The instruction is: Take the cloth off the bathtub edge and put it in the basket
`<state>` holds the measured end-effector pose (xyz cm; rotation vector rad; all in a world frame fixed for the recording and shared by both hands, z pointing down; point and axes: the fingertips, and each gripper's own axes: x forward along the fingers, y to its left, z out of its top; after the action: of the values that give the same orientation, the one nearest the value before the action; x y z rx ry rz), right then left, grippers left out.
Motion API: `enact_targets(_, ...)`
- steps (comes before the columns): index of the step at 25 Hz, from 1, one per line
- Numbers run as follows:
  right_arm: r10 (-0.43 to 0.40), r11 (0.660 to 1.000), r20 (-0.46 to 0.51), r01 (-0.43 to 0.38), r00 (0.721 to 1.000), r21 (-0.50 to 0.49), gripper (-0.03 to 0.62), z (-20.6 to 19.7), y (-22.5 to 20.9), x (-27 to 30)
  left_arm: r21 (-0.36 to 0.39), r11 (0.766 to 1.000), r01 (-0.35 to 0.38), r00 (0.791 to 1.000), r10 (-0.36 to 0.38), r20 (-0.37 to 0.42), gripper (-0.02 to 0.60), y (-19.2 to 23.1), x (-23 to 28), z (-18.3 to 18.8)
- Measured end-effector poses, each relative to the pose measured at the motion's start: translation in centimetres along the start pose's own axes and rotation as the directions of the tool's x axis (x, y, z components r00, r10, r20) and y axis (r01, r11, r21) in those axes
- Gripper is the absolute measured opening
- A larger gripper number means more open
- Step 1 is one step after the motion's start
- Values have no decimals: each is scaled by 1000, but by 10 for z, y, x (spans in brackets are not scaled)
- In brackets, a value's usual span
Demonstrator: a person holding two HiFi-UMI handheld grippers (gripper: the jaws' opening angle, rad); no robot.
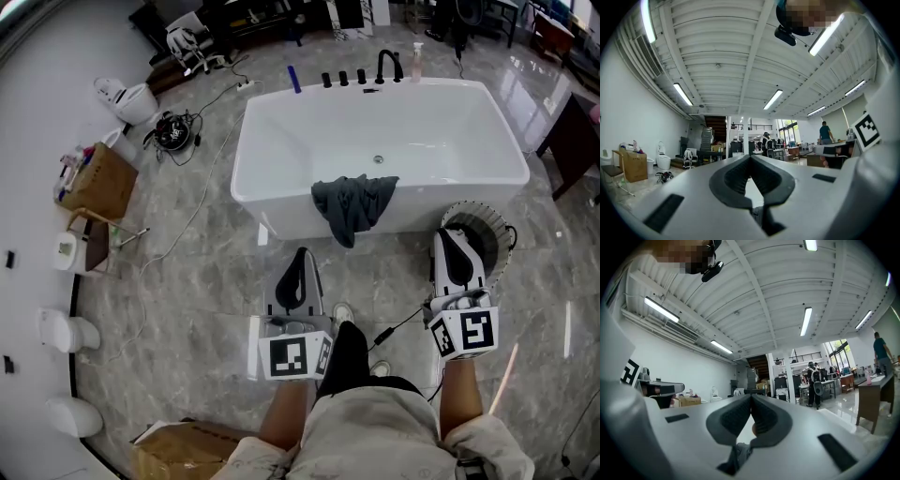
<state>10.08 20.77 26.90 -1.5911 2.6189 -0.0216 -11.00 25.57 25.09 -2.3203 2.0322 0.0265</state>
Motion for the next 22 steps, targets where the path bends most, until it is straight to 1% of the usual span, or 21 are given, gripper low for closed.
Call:
enact_targets(8,9,1000,-25,-9,1000,-12,-11,-4,-6,73,-8,1000,-4,1000,4,5,-5,35,64,-3)
enact_targets(12,14,1000,-31,-14,999,-15,-11,-2,-3,113,-16,1000,-15,1000,15,19,-5,61,92,-1)
enact_targets(16,26,999,-32,-27,999,-23,-11,-2,9,155,-31,999,-24,999,25,24,-5,93,116,-4)
enact_targets(19,37,999,-31,-38,999,-39,-11,-2,23,187,-44,999,-29,999,30,44,-5,121,133,-7)
enact_targets(22,41,997,-28,-43,999,-63,-11,-1,40,214,-28,999,-15,998,17,60,-5,146,148,-8)
